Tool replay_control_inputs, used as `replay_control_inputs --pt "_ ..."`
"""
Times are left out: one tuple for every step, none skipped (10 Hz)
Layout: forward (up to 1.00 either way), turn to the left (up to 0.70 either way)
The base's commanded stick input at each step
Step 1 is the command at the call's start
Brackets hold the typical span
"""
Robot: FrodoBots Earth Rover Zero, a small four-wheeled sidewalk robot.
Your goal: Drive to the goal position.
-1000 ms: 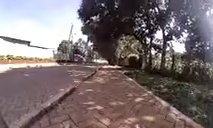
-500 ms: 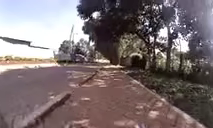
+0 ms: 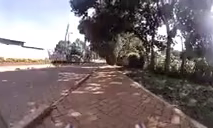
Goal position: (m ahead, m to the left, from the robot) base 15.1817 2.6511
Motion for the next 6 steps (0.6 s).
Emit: replay_control_inputs --pt "1.00 0.00" --pt "1.00 0.00" --pt "1.00 0.00" --pt "1.00 0.00" --pt "1.00 0.00" --pt "1.00 0.00"
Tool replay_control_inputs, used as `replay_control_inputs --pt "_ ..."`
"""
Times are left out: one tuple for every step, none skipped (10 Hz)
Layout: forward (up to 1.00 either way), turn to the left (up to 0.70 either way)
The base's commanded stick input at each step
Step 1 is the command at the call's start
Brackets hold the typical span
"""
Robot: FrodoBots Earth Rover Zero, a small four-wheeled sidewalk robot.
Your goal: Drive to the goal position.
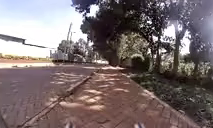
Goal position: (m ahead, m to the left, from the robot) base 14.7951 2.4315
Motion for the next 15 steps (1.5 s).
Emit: replay_control_inputs --pt "1.00 -0.15" --pt "1.00 -0.21" --pt "1.00 -0.05" --pt "1.00 -0.02" --pt "1.00 0.00" --pt "1.00 0.00" --pt "1.00 0.00" --pt "1.00 0.00" --pt "1.00 0.00" --pt "1.00 0.00" --pt "1.00 0.00" --pt "1.00 0.00" --pt "1.00 0.00" --pt "1.00 0.00" --pt "1.00 0.00"
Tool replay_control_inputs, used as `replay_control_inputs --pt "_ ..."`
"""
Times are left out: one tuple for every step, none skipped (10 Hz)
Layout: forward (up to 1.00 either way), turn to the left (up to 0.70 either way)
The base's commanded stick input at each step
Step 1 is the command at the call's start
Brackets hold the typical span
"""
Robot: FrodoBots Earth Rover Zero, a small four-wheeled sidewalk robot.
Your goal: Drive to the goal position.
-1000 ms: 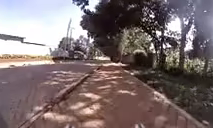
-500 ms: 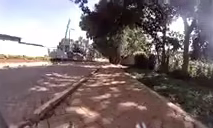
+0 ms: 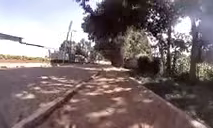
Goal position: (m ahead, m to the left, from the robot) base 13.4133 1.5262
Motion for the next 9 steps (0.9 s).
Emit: replay_control_inputs --pt "1.00 0.00" --pt "1.00 0.00" --pt "1.00 -0.04" --pt "1.00 -0.16" --pt "1.00 -0.27" --pt "1.00 -0.22" --pt "1.00 -0.02" --pt "1.00 0.00" --pt "1.00 0.00"
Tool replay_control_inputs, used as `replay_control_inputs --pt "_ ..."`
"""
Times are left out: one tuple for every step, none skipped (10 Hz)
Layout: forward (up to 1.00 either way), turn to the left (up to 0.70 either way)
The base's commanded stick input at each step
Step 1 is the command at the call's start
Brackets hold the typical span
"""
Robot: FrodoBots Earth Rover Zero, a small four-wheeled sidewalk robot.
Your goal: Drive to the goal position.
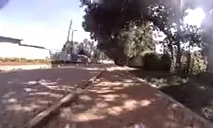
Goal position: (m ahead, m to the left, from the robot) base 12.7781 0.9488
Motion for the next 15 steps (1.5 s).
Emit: replay_control_inputs --pt "1.00 0.00" --pt "1.00 -0.21" --pt "1.00 -0.25" --pt "1.00 -0.05" --pt "1.00 0.00" --pt "1.00 0.00" --pt "1.00 0.00" --pt "1.00 0.00" --pt "1.00 -0.02" --pt "1.00 -0.14" --pt "1.00 -0.26" --pt "1.00 -0.20" --pt "1.00 0.00" --pt "1.00 -0.14" --pt "1.00 -0.35"
